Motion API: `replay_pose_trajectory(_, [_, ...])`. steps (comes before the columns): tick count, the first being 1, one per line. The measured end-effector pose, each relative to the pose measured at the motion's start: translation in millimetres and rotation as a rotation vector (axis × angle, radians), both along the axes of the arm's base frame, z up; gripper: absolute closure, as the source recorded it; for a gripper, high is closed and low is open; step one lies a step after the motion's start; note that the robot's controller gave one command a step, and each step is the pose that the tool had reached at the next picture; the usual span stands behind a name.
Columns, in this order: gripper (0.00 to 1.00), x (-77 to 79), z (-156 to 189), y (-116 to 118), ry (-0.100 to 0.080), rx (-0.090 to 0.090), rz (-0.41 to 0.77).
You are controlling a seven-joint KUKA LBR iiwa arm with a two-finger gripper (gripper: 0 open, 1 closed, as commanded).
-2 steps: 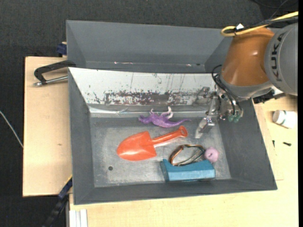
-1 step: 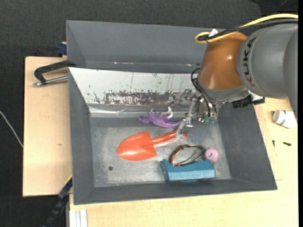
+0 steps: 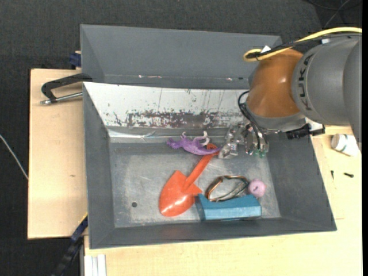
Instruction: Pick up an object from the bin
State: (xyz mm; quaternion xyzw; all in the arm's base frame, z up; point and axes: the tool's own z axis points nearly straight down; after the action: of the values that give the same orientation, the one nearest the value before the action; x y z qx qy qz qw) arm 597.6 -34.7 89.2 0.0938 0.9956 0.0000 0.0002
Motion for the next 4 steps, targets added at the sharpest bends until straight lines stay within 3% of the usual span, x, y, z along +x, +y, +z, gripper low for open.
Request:
replay_pose_trajectory(1, [1.0, 0.0, 0.0, 0.0, 0.0, 0.0, 0.001])
replay_pose_trajectory(2, [1.0, -4.3, 41.8, -15.7, 0.003, 0.002, 0.062])
replay_pose_trajectory(3, [1.0, -30.7, 101.1, 0.1, 0.002, -0.001, 0.116])
replay_pose_trajectory(4, [1.0, -25.2, 158.3, 17.3, -0.003, 0.001, 0.175])
